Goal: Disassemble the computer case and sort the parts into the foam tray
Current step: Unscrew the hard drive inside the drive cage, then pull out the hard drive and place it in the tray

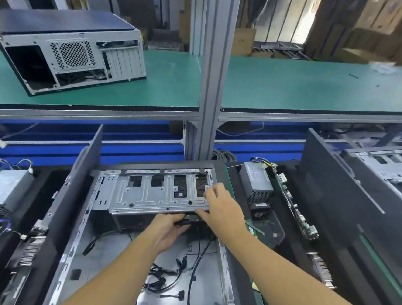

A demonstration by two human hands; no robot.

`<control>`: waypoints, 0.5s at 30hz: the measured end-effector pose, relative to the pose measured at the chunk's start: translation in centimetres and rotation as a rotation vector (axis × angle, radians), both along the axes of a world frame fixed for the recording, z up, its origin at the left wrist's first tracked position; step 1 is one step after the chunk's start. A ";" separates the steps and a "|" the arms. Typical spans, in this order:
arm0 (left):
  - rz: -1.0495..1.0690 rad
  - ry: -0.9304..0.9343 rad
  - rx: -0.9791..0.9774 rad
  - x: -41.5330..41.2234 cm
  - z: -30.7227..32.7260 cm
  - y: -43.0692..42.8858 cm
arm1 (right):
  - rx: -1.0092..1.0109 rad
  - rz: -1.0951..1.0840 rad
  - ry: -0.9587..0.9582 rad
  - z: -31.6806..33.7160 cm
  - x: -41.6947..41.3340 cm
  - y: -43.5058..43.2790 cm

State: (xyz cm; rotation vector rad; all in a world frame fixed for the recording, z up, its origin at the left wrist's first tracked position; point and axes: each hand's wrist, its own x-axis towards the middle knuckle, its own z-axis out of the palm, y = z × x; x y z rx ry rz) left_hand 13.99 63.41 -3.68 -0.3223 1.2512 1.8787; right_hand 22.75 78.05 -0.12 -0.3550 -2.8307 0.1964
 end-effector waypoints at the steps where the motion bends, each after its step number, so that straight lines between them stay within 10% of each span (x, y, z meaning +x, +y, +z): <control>1: -0.014 -0.007 -0.002 0.1 0.0 -0.1 | 0.011 0.001 0.005 0.0 0.1 -0.1; 15: -0.380 0.055 -0.029 1.9 1.0 -5.8 | 0.034 0.007 0.168 -0.4 0.1 -0.4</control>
